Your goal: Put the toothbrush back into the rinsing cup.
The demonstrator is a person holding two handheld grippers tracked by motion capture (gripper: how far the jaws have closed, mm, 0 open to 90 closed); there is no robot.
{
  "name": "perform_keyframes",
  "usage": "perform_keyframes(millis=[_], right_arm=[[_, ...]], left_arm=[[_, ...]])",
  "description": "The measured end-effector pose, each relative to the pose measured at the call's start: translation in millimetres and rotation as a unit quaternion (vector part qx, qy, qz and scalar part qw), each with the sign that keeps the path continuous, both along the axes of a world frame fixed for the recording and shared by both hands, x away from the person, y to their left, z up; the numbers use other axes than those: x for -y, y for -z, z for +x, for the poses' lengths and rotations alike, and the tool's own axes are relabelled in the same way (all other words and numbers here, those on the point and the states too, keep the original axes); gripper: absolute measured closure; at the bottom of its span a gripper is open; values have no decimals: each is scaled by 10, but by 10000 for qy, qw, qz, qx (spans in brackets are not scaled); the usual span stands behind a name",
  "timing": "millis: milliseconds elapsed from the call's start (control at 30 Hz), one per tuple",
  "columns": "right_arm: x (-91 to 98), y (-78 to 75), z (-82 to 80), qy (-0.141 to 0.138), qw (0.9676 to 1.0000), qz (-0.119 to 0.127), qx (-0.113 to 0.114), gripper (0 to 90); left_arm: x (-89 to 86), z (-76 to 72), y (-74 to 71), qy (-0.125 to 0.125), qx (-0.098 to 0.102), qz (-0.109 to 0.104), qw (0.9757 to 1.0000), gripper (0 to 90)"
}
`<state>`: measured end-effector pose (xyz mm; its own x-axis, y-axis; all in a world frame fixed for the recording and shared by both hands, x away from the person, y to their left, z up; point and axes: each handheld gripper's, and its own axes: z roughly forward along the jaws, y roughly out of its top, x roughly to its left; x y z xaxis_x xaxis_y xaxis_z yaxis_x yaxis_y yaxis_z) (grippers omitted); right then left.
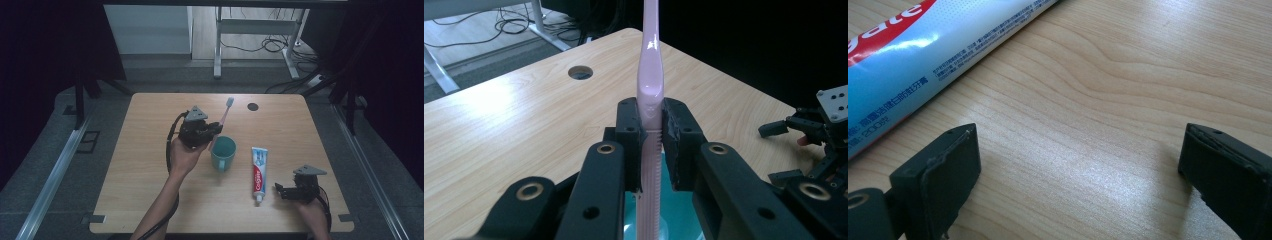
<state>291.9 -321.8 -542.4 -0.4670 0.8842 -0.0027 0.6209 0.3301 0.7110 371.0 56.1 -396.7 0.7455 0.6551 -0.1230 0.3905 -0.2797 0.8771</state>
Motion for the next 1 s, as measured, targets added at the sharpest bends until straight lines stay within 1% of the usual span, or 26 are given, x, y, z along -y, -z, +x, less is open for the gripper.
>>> perform_keyframes(millis=[233,367,667,1000], right_arm=[[0,0,0,1,10000,1,0,30],[0,0,0,-1,10000,1,0,30],[0,0,2,-16,10000,-4,1,29],[-1,0,5,-27,10000,-3,-3,29]], left_arm=[[110,25,36,57,2,-9,10000,789],[178,33,82,81,29,13,10000,789],[236,49,148,96,62,-39,9999,789],[276,30,261,79,78,-18,9999,789]])
